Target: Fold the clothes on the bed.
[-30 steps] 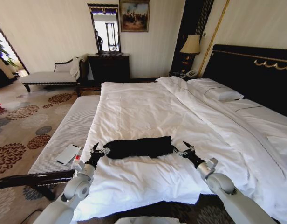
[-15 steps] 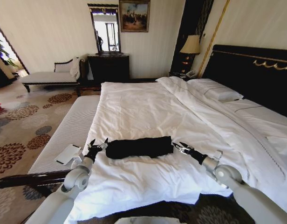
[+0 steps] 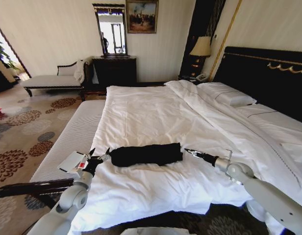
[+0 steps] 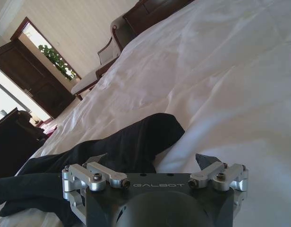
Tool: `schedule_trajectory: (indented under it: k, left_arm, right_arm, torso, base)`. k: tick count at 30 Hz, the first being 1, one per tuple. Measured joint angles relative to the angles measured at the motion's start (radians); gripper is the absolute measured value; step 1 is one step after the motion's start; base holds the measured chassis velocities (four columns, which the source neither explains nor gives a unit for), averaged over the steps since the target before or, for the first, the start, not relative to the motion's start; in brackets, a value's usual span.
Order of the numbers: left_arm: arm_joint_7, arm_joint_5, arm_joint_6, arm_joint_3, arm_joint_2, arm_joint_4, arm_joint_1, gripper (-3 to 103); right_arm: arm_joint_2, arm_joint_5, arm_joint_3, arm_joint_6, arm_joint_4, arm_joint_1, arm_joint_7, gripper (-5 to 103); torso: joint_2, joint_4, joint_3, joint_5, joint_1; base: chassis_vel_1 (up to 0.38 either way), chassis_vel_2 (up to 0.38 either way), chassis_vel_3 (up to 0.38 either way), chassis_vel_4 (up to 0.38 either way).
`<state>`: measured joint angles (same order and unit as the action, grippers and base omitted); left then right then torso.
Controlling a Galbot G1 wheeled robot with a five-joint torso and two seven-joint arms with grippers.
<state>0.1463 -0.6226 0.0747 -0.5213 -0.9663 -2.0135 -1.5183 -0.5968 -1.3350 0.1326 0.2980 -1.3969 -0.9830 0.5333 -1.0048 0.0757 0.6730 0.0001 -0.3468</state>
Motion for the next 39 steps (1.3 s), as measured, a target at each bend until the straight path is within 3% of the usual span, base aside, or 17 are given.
schedule_trajectory:
  k: [6, 16, 25, 34, 36, 39]
  left_arm:
    - [-0.023, 0.084, 0.038, -0.089, -0.047, -0.052, -0.12, 100]
    - [-0.064, 0.123, 0.073, -0.163, -0.138, -0.083, -0.262, 100]
    - [-0.066, 0.123, 0.073, -0.163, -0.141, -0.085, -0.264, 100]
    - [-0.065, 0.121, 0.073, -0.161, -0.139, -0.084, -0.261, 100]
    - [-0.065, 0.121, 0.072, -0.161, -0.139, -0.084, -0.261, 100]
    - [-0.065, 0.121, 0.072, -0.16, -0.139, -0.084, -0.26, 100]
  right_arm:
    - [-0.028, -0.018, -0.116, 0.01, 0.034, 0.088, 0.008, 100]
    - [-0.026, -0.04, -0.3, 0.016, 0.071, 0.224, -0.005, 100]
    - [-0.028, -0.052, -0.455, 0.018, 0.112, 0.349, -0.005, 100]
    - [-0.048, -0.024, -0.499, 0.012, 0.137, 0.38, -0.008, 101]
    - [-0.054, -0.02, -0.501, 0.003, 0.145, 0.38, -0.014, 97]
    - [-0.063, -0.01, -0.499, -0.01, 0.155, 0.375, -0.021, 82]
  torso:
    - [0.0, -0.0006, 0.0, -0.0001, 0.0]
    - [0.0, -0.0006, 0.0, -0.0001, 0.0]
    - [0.0, -0.0005, 0.0, -0.0002, 0.0]
    - [0.0, -0.0003, 0.0, -0.0003, 0.0]
    - [0.0, -0.0003, 0.0, -0.0002, 0.0]
    - [0.0, -0.0003, 0.0, -0.0002, 0.0]
  base:
    - [0.0, 0.0, 0.0, 0.0]
    - [0.0, 0.0, 0.0, 0.0]
    - [0.0, 0.0, 0.0, 0.0]
    - [0.0, 0.0, 0.0, 0.0]
    - [0.0, 0.0, 0.0, 0.0]
    - [0.0, 0.0, 0.0, 0.0]
